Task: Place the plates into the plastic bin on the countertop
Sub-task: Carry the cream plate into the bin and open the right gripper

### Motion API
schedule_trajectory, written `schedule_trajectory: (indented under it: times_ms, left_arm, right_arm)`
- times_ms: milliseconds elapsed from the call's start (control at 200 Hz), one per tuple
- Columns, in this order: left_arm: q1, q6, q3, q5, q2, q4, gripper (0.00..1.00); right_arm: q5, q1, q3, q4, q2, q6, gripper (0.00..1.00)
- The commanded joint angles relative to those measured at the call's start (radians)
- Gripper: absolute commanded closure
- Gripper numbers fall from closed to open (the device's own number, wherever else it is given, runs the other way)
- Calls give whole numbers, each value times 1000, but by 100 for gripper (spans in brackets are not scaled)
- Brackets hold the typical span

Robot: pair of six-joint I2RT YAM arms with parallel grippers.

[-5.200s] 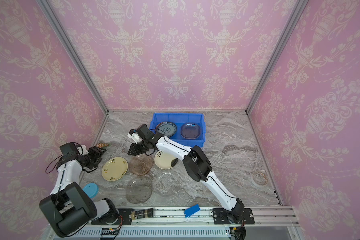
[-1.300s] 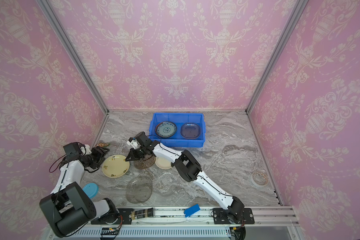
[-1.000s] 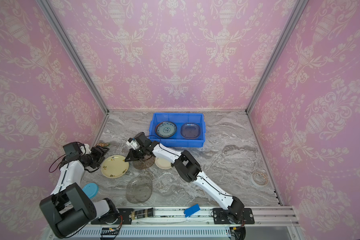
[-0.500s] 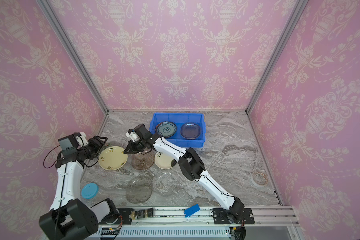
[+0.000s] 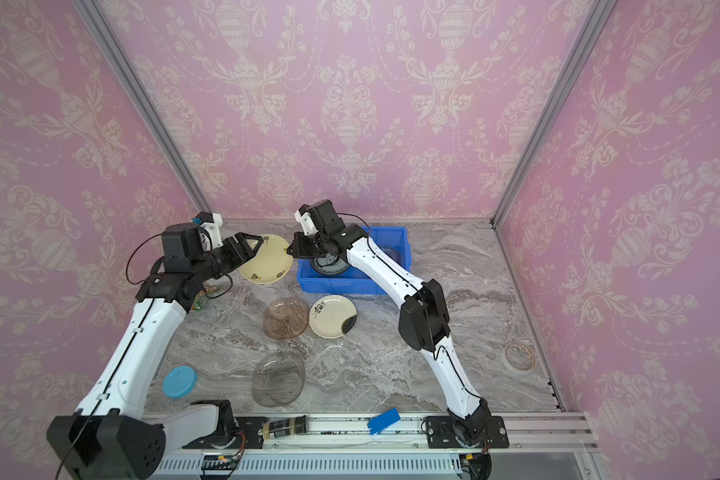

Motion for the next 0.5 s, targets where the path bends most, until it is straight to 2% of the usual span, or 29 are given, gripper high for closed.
schedule_trajectory:
  times_ms: [0,85,260,495]
  left_arm:
    - [-103,40,92,-44,80,15,26]
    - [-173,62,131,-69,141,32,26]
    - [-271,29,132,-59,247,136,27]
    - [-292,-6,85,-36,315,219,28]
  right_arm:
    - [98,-41,-61,-41,-76,-27,100]
    - [133,-77,-92,-55,-101,-19,100]
    - [188,-149,-95,-107,-88,-18,100]
    - [177,-208,-44,-122,11,2,100]
